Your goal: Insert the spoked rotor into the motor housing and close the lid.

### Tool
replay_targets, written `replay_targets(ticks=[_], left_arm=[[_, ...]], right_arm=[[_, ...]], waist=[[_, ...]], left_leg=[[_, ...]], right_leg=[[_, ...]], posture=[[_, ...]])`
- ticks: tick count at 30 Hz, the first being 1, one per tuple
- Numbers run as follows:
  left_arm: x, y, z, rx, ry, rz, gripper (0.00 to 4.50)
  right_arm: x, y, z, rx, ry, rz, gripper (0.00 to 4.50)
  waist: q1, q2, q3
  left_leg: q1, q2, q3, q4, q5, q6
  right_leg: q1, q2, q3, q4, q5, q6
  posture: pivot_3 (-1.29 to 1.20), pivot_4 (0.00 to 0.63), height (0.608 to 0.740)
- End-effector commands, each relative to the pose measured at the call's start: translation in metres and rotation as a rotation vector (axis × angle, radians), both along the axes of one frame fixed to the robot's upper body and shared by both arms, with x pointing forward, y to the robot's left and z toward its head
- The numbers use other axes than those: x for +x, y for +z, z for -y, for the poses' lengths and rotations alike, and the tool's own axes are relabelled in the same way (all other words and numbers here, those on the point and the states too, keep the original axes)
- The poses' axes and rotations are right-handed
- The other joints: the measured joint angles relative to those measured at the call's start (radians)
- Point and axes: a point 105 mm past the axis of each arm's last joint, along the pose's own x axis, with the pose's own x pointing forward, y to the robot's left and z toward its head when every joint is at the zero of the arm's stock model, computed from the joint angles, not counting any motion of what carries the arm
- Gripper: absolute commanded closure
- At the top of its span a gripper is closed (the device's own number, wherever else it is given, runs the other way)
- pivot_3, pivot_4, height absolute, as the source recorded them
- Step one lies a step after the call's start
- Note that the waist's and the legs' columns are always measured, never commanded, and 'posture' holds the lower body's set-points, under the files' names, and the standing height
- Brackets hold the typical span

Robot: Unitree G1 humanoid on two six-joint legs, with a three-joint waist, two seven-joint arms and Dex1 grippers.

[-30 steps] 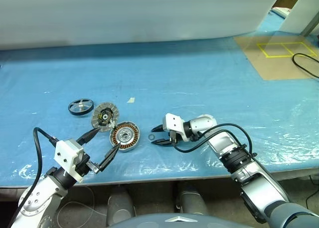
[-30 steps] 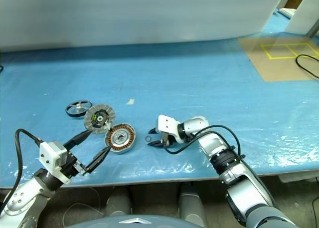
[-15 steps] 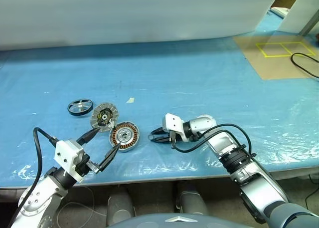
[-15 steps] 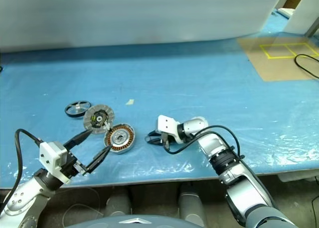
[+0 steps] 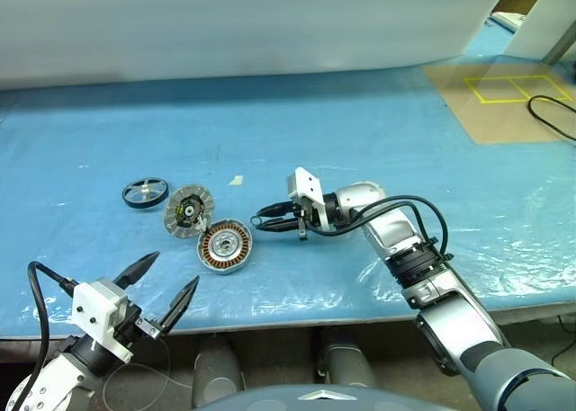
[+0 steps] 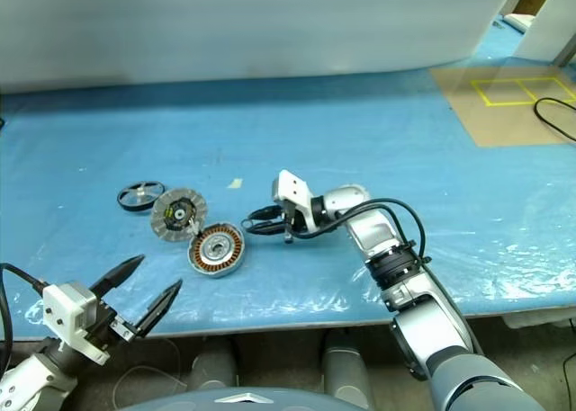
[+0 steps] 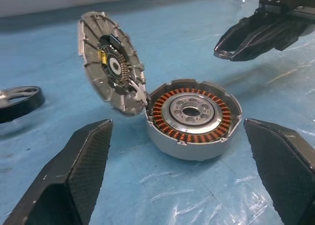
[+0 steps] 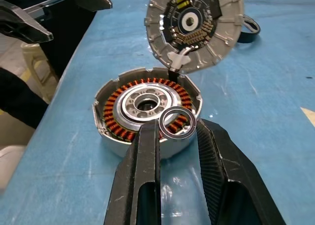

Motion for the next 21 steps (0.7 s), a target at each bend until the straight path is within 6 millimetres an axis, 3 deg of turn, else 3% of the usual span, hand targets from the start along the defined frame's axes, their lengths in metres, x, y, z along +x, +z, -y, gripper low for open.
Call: replay_targets(ticks=[1, 9, 21], left_arm=[[-0.002, 0.013, 0.001, 0.012, 0.0, 0.053, 0.0], [-0.001, 0.011, 0.001, 0.015, 0.002, 0.05, 0.0], [-0.001, 0.005, 0.003, 0.012, 0.006, 0.047, 0.0]], right_arm=[[-0.006, 0.027, -0.019, 0.039, 0.071, 0.086, 3.84], [-0.016, 0.021, -0.044, -0.012, 0.144, 0.152, 3.84], [-0.007, -0.006, -0.061, -0.154, 0.103, 0.155, 3.84]], waist=[[-0.001, 0.0, 0.0], [-0.006, 0.0, 0.0], [-0.007, 0.0, 0.0]], left_leg=[[0.0, 0.0, 0.0, 0.0, 0.0, 0.0], [0.0, 0.0, 0.0, -0.002, 0.0, 0.0], [0.0, 0.0, 0.0, -0.002, 0.0, 0.0]], right_leg=[[0.0, 0.0, 0.0, 0.0, 0.0, 0.0], [0.0, 0.0, 0.0, -0.001, 0.0, 0.0], [0.0, 0.0, 0.0, -0.002, 0.0, 0.0]], posture=[[0.0, 0.15, 0.74], [0.0, 0.15, 0.74], [0.0, 0.15, 0.74]])
